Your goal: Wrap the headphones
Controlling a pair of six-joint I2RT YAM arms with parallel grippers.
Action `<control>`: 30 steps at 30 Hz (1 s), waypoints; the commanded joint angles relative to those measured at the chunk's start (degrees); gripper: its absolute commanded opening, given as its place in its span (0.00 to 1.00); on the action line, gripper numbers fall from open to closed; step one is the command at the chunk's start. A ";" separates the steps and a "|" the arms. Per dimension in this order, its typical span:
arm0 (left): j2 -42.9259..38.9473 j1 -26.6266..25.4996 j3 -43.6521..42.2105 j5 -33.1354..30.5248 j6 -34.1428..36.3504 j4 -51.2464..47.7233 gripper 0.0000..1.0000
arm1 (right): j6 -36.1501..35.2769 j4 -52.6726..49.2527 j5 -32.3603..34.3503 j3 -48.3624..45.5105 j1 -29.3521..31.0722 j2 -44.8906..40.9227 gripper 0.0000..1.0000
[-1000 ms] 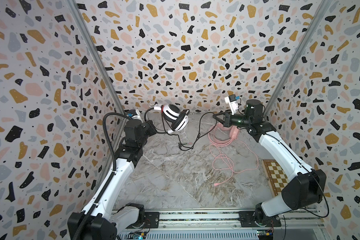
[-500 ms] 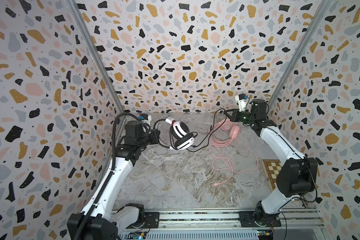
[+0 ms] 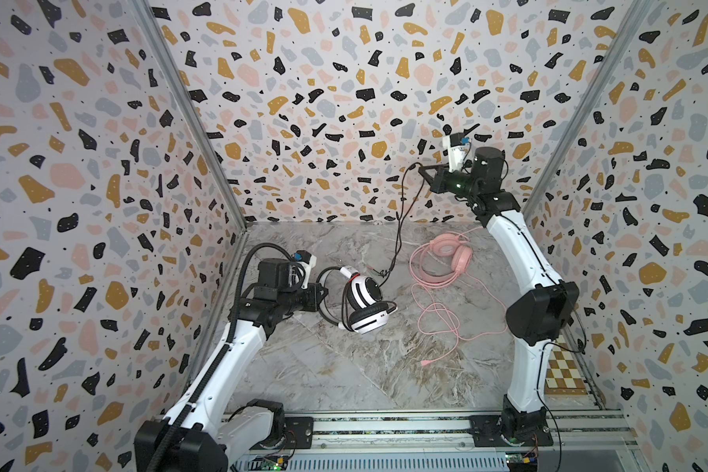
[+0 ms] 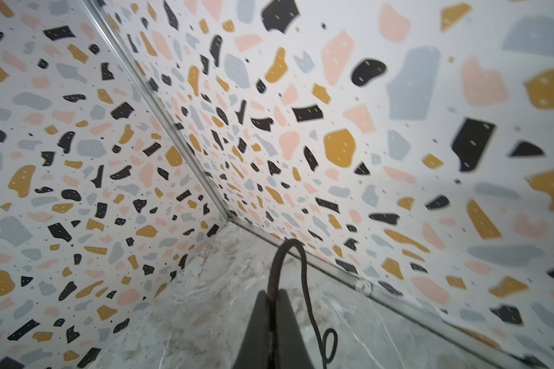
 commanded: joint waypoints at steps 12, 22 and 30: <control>3.67 -16.18 -2.94 -7.66 -5.29 8.04 0.00 | 0.17 5.12 2.40 1.93 6.25 -1.48 0.00; 10.07 -17.47 -0.41 -14.35 -7.75 7.10 0.00 | -2.18 5.36 2.03 -1.38 12.22 -8.94 0.00; 13.20 -17.46 -1.32 -23.33 -15.99 9.23 0.00 | -0.88 16.40 3.02 -22.16 17.63 -24.98 0.00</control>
